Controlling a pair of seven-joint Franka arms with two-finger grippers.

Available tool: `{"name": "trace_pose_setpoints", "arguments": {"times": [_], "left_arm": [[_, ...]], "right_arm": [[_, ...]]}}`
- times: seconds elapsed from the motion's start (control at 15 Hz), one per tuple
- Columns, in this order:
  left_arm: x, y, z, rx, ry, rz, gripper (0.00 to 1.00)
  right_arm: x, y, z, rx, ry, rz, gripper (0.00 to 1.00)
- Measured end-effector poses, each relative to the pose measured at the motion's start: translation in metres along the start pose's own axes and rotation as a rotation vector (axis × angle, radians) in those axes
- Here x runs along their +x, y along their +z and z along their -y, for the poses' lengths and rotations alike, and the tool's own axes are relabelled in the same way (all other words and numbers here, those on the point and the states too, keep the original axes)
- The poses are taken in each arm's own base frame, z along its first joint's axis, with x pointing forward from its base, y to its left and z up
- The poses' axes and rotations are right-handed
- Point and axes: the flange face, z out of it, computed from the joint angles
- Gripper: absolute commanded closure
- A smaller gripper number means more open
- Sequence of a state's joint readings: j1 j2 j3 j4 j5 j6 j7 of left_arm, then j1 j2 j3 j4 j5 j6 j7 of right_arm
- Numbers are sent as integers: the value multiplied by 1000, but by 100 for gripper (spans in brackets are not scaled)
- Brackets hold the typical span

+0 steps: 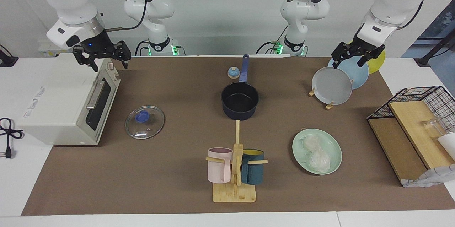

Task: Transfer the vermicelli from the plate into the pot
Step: 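Reach the left gripper to the vermicelli while the right gripper reaches the lid, then grasp the vermicelli with the left gripper while the right gripper grasps the lid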

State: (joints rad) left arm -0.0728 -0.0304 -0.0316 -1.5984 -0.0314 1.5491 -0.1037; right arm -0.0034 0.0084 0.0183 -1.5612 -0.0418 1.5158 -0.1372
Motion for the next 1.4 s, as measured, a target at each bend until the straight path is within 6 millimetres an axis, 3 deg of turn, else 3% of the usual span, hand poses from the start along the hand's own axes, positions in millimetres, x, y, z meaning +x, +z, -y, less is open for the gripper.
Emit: {"name": "trace_pose_setpoints", "arguments": {"times": [0.13,0.27,0.4,0.53,0.67,0.87,1.2,1.4], "left_arm": [[6,2,-2,-3,0,-25,0],[21,18,-4,-5,2,-38,0],[43,47,-7,-7,3,-32,0],[71,89,-11,-14,4,-31,0],[98,136,-15,-27,-2,-38,0],[131,195,-17,-34,-6,-47,0],[178,262,-42,-45,29,-62,0],[183,277,-44,-43,93,-64,0]], "right_arm": [[0,3,-1,1,3,6,0],[0,6,-2,8,4,7,0],[2,12,2,62,7,-9,0],[7,23,4,83,11,-69,0],[8,47,7,82,14,-103,0],[22,97,8,83,-9,-80,0],[62,172,16,82,-70,-58,0],[67,203,30,77,-93,-75,0]]}}
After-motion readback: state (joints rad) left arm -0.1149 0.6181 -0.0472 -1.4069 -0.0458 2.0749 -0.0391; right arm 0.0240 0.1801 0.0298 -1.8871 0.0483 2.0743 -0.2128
